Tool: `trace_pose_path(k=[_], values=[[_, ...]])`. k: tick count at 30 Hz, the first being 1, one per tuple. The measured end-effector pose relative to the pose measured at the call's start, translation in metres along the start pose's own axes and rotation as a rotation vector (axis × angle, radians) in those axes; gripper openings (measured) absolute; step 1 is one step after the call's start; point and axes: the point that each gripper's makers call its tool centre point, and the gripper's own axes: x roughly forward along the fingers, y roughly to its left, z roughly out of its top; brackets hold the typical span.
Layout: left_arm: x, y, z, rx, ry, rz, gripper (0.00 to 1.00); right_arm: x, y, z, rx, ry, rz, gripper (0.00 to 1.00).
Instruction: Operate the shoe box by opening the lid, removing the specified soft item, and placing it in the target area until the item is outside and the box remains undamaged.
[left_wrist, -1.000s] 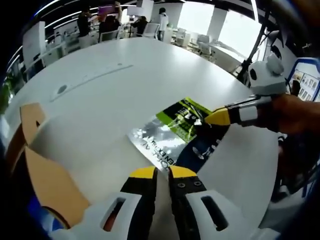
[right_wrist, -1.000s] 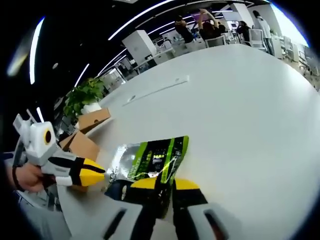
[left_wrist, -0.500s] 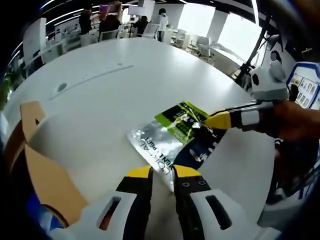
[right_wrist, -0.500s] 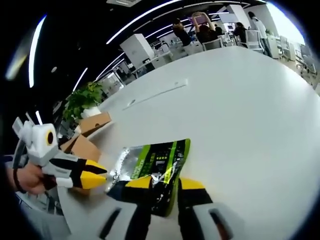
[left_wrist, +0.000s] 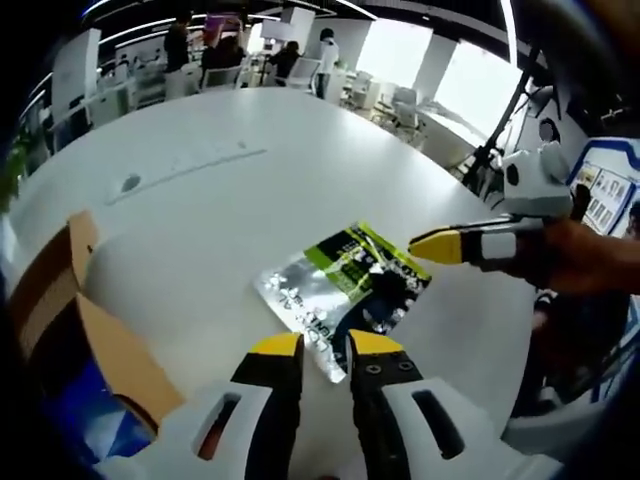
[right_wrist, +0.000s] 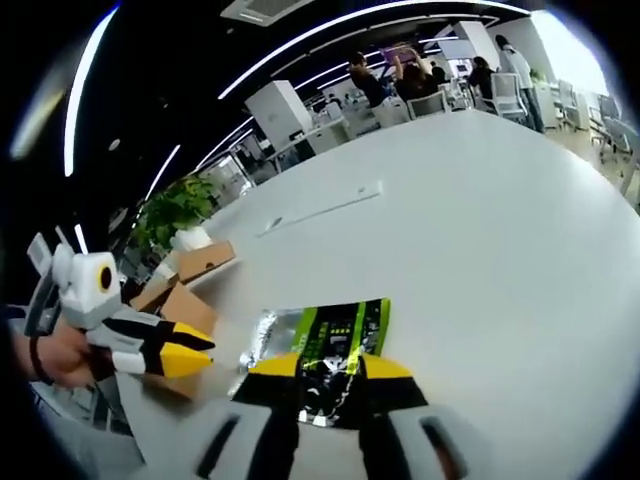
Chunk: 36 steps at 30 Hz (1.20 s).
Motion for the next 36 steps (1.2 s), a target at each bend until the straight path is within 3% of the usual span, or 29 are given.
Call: trace_pose_path(k=[8, 18, 23, 36], values=[[-0.019, -0.008, 0.012, 0.007, -0.048, -0.007, 0.15, -0.008, 0.01, -0.003, -0.012, -0.006, 0.003, 0.19], [-0.037, -0.021, 0.008, 0.087, -0.041, -0.016, 0.14, -0.024, 0.037, -0.004, -0.024, -0.029, 0.009, 0.19], [-0.048, -0.018, 0.01, 0.105, -0.05, -0.01, 0.13, -0.024, 0.038, -0.005, -0.025, -0.037, 0.013, 0.19], [-0.085, -0.008, 0.016, 0.155, -0.072, 0.02, 0.13, -0.028, 0.067, -0.006, -0.034, -0.06, 0.025, 0.2]])
